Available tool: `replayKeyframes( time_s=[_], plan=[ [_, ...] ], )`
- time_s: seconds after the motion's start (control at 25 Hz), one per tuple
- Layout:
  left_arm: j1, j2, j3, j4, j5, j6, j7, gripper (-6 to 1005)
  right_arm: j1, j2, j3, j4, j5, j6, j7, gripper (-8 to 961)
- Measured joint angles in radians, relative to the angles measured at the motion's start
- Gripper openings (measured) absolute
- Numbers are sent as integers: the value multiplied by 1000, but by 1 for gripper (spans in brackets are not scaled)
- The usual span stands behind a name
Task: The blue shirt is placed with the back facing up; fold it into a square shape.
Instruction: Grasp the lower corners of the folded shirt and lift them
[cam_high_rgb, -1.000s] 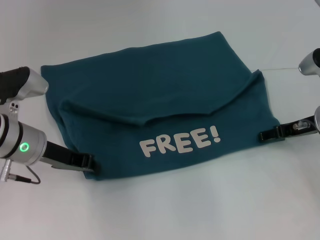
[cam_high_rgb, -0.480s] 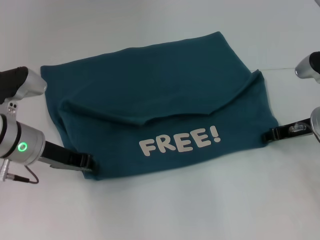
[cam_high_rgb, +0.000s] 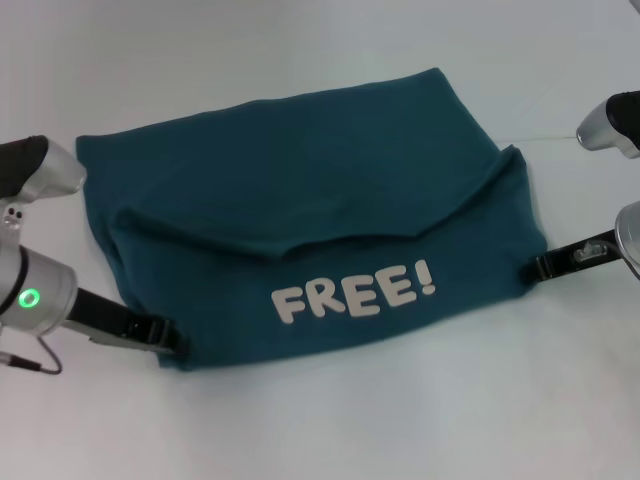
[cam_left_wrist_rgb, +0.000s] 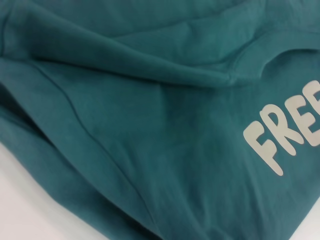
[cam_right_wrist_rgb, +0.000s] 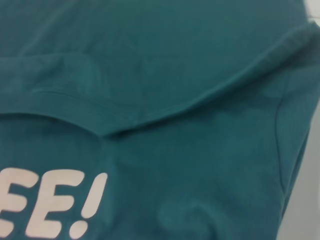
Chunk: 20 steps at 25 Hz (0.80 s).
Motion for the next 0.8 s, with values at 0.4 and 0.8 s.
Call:
replayKeyframes(
  time_s=[0.4,0.8],
  plan=[
    [18,62,-14,2,35,246,44,32,-21,-12,0,-154,-36,-424,-105,146],
    [30,66,-62,9,177,505,123,33,-63,8,-1,-231,-117,-813,-250,141]
  ],
)
